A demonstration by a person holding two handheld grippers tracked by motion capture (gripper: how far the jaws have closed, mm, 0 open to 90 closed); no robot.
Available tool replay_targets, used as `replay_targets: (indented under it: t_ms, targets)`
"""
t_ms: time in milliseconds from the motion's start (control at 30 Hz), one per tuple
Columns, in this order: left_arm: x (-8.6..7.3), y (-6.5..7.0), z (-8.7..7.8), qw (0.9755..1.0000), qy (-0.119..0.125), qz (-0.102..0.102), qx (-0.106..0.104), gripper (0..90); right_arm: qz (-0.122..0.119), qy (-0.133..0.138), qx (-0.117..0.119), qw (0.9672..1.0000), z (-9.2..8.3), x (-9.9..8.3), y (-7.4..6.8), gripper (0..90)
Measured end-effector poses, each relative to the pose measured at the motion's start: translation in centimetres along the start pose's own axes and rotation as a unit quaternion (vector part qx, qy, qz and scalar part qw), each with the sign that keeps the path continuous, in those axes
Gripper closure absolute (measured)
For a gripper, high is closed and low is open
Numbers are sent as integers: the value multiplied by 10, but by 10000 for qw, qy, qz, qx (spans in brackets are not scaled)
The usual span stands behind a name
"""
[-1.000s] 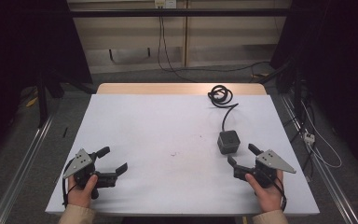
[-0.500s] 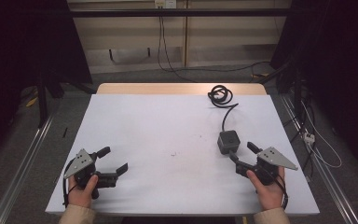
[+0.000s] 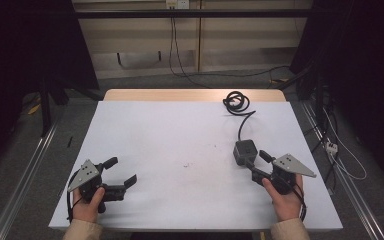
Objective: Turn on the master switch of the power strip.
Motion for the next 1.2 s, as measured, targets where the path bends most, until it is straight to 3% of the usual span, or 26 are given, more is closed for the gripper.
replay_targets:
  t_ms: [667,1200]
  targets:
    - [0,-1,-1,10000,15,19,2,25,83,-159,118,9998,7,3,1,579]
    - [0,-1,-1,10000,5,0,10,25,145,-223,101,9996,11,5,4,654]
Point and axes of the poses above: each handheld gripper's, and its own axes: z roughly forward along the jaws, x roughly out of its top, y roughly to its right, the point moved 9 cm from there along z, roughly forward along the jaws, and after that the axes turned 10 degrees about -y, right-handed, at the moved point
